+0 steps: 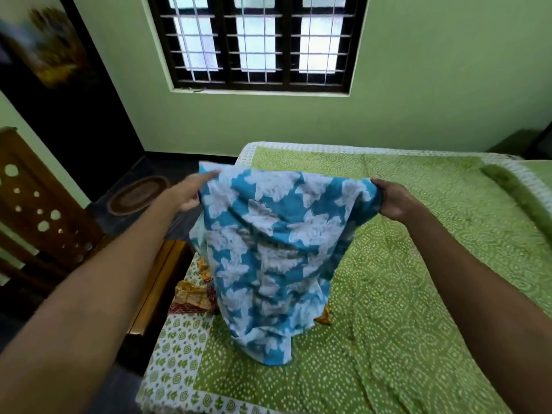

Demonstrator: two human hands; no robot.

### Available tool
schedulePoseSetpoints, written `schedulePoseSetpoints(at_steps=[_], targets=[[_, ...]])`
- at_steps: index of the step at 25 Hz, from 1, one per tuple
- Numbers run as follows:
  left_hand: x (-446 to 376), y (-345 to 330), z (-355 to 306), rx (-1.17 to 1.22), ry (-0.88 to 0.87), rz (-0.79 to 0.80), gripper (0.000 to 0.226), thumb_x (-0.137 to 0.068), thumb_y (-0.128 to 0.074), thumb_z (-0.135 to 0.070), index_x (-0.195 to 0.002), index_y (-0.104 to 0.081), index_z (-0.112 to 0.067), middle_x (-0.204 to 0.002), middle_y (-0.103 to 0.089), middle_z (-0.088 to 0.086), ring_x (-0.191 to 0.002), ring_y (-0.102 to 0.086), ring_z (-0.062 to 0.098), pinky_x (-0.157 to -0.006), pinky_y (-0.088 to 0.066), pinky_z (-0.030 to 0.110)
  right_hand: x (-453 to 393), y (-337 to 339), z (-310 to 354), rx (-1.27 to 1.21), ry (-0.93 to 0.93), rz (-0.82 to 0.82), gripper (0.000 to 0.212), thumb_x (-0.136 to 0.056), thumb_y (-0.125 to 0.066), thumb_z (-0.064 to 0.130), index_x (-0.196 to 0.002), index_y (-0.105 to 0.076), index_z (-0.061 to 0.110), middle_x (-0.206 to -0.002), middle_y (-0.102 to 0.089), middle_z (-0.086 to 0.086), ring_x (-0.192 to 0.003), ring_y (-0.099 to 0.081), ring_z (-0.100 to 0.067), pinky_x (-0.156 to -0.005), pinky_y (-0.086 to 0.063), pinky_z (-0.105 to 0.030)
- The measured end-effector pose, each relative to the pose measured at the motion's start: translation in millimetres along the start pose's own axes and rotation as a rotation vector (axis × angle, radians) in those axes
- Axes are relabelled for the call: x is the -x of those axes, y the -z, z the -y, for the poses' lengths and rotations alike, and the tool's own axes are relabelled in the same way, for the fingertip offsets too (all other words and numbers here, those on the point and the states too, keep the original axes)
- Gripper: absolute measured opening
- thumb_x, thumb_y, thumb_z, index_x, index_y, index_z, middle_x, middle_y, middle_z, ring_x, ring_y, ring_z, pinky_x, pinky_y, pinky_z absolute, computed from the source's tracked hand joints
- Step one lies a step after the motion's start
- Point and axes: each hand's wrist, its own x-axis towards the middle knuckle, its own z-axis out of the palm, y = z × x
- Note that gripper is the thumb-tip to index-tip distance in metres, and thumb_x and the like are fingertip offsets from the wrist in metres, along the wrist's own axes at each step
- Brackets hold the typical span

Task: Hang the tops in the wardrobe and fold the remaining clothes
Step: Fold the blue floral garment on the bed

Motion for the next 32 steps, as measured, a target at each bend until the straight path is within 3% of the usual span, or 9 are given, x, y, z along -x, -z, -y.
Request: schedulePoseSetpoints(at_steps=[2, 4, 8, 13, 15, 18, 24, 30, 32], targets=[[1, -15, -4, -0.209, -0.022, -0.020, 0.012, -0.084, -0.068, -0.015, -0.077, -0.062, -0.008, -0.066, -0.063, 0.003, -0.067, -0.058, 0.021, -0.050, -0.048, 0.017, 0, 13, 7, 0.000, 0.007, -0.020, 0.029, -0.100, -0.038, 0.026, -0.097, -0.059, 0.007, -0.074, -0.073, -0.005, -0.064, -0.069, -0.017, -0.054, -0.055, -0.024], [2, -25, -15, 0.006, -0.110, -0.050, 0.011, -0.087, -0.064, -0.013, -0.077, -0.062, -0.007, -0.061, -0.067, -0.001, -0.071, -0.063, 0.019, -0.056, -0.052, 0.019, 4, 28, 23, -0.015, 0.047, -0.065, 0.028, -0.099, -0.039, 0.026, -0.098, -0.059, 0.007, -0.074, -0.073, -0.004, -0.063, -0.069, -0.017, -0.053, -0.055, -0.024], [-5, -47, -35, 0.007, -0.082, 0.218, 0.006, -0.091, -0.056, -0.005, -0.092, -0.061, -0.007, -0.082, -0.072, 0.003, -0.068, -0.068, 0.013, -0.065, -0.057, 0.026, 22, 54, 45, 0.063, 0.069, -0.015, 0.024, -0.092, -0.050, 0.023, -0.096, -0.068, 0.007, -0.082, -0.073, -0.006, -0.068, -0.070, -0.016, -0.055, -0.056, -0.026], [-24, -69, -34, -0.044, -0.151, -0.025, 0.011, -0.087, -0.063, -0.007, -0.078, -0.057, -0.005, -0.083, -0.070, 0.010, -0.056, -0.059, 0.011, -0.060, -0.052, 0.023, 36, 78, 41, 0.298, 0.021, -0.141, 0.017, -0.093, -0.051, 0.010, -0.095, -0.067, 0.005, -0.065, -0.070, 0.000, -0.054, -0.065, -0.009, -0.048, -0.052, -0.020], [-21, -72, -44, -0.043, -0.179, 0.090, 0.012, -0.088, -0.062, -0.009, -0.094, -0.057, 0.000, -0.067, -0.067, 0.000, -0.051, -0.058, 0.007, -0.045, -0.046, 0.017, 46, 85, 45, 0.220, 0.103, -0.156, 0.019, -0.092, -0.050, 0.008, -0.086, -0.067, 0.009, -0.069, -0.071, 0.000, -0.059, -0.065, -0.009, -0.055, -0.053, -0.020], [-30, -70, -49, -0.351, -0.165, 0.169, 0.053, -0.082, -0.071, -0.010, -0.126, -0.044, 0.000, -0.083, -0.056, 0.009, -0.058, -0.048, 0.014, -0.039, -0.040, 0.019, 61, 86, 34, 0.370, 0.098, -0.201, 0.009, -0.088, -0.054, -0.001, -0.088, -0.059, 0.006, -0.082, -0.064, -0.009, -0.058, -0.065, -0.007, -0.055, -0.053, -0.020], [-34, -74, -57, -0.192, -0.089, 0.397, 0.046, -0.092, -0.057, -0.006, -0.134, -0.039, -0.010, -0.095, -0.058, 0.010, -0.076, -0.057, 0.015, -0.049, -0.052, 0.018, 94, 82, 19, 0.313, 0.211, -0.427, 0.017, -0.093, -0.047, -0.001, -0.091, -0.057, 0.013, -0.079, -0.063, 0.003, -0.056, -0.058, -0.005, -0.041, -0.044, -0.014], [-30, -83, -58, -0.452, 0.195, 0.566, 0.015, -0.097, -0.046, -0.009, -0.090, -0.057, -0.002, -0.068, -0.070, 0.008, -0.052, -0.066, 0.012, -0.049, -0.055, 0.022, 133, 75, 2, 0.665, 0.064, -0.449, 0.021, -0.093, -0.046, 0.000, -0.092, -0.065, 0.009, -0.088, -0.058, -0.002, -0.074, -0.047, -0.014, -0.056, -0.041, -0.025], [-30, -92, -55, -0.467, 0.161, 0.548, 0.014, -0.096, -0.048, -0.008, -0.086, -0.057, -0.008, -0.073, -0.069, 0.008, -0.054, -0.066, 0.012, -0.049, -0.054, 0.021, 144, 82, -8, 0.516, 0.110, -0.461, 0.020, -0.093, -0.047, 0.000, -0.093, -0.064, 0.010, -0.096, -0.056, -0.007, -0.076, -0.049, -0.014, -0.054, -0.046, -0.023]])
